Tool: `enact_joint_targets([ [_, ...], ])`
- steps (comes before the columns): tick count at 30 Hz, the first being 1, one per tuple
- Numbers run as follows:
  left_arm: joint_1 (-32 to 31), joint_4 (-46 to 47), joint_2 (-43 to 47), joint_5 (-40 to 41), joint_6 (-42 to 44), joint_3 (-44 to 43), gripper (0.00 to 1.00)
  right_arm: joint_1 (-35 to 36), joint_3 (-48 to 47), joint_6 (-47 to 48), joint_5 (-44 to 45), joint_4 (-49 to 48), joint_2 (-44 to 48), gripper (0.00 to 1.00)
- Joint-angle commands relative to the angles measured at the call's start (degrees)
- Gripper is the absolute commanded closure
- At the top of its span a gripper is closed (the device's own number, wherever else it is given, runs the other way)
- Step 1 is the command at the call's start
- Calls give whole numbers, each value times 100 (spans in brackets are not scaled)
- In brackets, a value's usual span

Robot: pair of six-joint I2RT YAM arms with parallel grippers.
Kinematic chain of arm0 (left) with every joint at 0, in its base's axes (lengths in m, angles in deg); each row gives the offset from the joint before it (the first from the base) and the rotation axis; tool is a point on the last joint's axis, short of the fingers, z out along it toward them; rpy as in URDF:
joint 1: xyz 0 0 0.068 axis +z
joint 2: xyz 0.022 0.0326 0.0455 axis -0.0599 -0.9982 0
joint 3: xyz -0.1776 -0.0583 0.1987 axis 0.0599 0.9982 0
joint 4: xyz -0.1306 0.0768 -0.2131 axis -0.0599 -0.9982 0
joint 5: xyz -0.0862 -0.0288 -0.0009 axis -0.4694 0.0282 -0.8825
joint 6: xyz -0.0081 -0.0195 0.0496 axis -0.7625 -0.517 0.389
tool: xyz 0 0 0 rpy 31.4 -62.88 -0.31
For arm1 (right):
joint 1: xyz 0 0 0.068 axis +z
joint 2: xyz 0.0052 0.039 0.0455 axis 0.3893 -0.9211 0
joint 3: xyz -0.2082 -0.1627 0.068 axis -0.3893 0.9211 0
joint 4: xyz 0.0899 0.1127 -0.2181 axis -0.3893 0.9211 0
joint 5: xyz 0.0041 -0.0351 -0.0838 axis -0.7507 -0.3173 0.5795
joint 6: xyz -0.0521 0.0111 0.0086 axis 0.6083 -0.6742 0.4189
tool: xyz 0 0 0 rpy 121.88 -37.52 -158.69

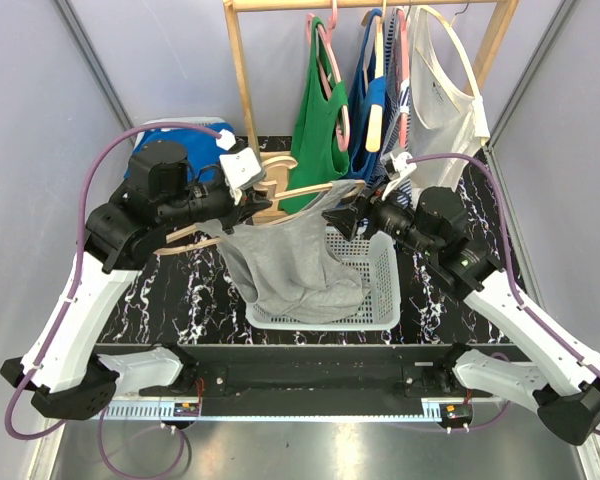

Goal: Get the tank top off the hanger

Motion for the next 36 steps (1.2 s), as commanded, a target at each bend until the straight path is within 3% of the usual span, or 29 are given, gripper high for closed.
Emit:
enact_joint_targets([
  [1,-22,407,192,-169,-69,-215,100,17,-112,-324,-284,-835,-78,32],
  [16,-92,407,245,-424,-219,-215,100,17,-95,-632,-293,-1321,-570,38],
  [28,-136,381,289,-459,-104,31,100,130,-796,-869,-12,-383,-543,41],
  [33,-180,442,245,-512,-183,76,100,561,-1412,-781,1190,681,-964,46],
  [36,-188,451,236,-494,-210,23,100,974,-1922,-755,2464,1411,-1316,49],
])
